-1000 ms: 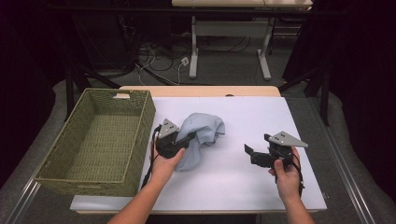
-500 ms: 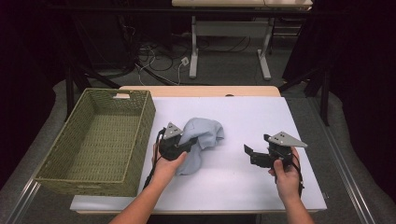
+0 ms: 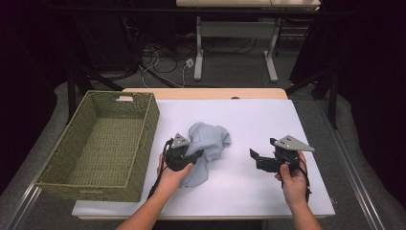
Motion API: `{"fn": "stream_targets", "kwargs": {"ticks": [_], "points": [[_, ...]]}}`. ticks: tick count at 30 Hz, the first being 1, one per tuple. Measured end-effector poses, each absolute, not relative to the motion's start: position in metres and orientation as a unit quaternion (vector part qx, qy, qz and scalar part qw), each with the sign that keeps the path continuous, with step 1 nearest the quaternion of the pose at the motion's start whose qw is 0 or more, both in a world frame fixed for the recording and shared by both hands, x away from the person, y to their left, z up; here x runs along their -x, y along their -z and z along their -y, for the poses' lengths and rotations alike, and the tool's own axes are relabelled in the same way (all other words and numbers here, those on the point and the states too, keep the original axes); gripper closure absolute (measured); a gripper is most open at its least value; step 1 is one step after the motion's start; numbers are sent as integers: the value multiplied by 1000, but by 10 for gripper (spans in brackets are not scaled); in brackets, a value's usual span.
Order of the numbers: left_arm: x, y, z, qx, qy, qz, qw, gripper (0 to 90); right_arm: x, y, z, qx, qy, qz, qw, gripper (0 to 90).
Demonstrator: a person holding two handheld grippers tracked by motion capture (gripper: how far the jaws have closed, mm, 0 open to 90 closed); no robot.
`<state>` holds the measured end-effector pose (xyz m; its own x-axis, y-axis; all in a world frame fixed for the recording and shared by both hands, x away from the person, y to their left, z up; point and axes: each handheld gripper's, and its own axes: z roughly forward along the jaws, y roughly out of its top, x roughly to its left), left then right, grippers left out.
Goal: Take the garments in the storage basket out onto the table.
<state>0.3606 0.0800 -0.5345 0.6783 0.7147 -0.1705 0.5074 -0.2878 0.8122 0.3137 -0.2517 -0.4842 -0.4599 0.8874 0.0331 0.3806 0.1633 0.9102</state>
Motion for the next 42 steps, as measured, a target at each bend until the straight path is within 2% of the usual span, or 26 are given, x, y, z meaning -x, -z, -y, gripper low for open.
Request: {"fn": "stream_targets", "kwargs": {"ticks": [8,14,23,28,32,42], "points": [[-359,540,-80,-792,-106,-387,460,694,-314,484,251,-444,-470,-713,270,137],[-358,541,-81,-792,-102,-387,461,642,-314,484,251,-444,-469,-714,270,137],[-356,541,-83,-785,-88,-401,464,488,-314,485,251,-444,-469,-714,270,137],[-355,540,-85,-791,-82,-392,462,455,-314,485,251,-446,-468,-715,267,137],[-353,538,-86,-783,-70,-401,470,384,-314,485,250,-445,-469,-715,268,137],[-347,526,-92,-778,-91,-398,477,241,-314,485,250,-445,-469,-714,267,137]]}}
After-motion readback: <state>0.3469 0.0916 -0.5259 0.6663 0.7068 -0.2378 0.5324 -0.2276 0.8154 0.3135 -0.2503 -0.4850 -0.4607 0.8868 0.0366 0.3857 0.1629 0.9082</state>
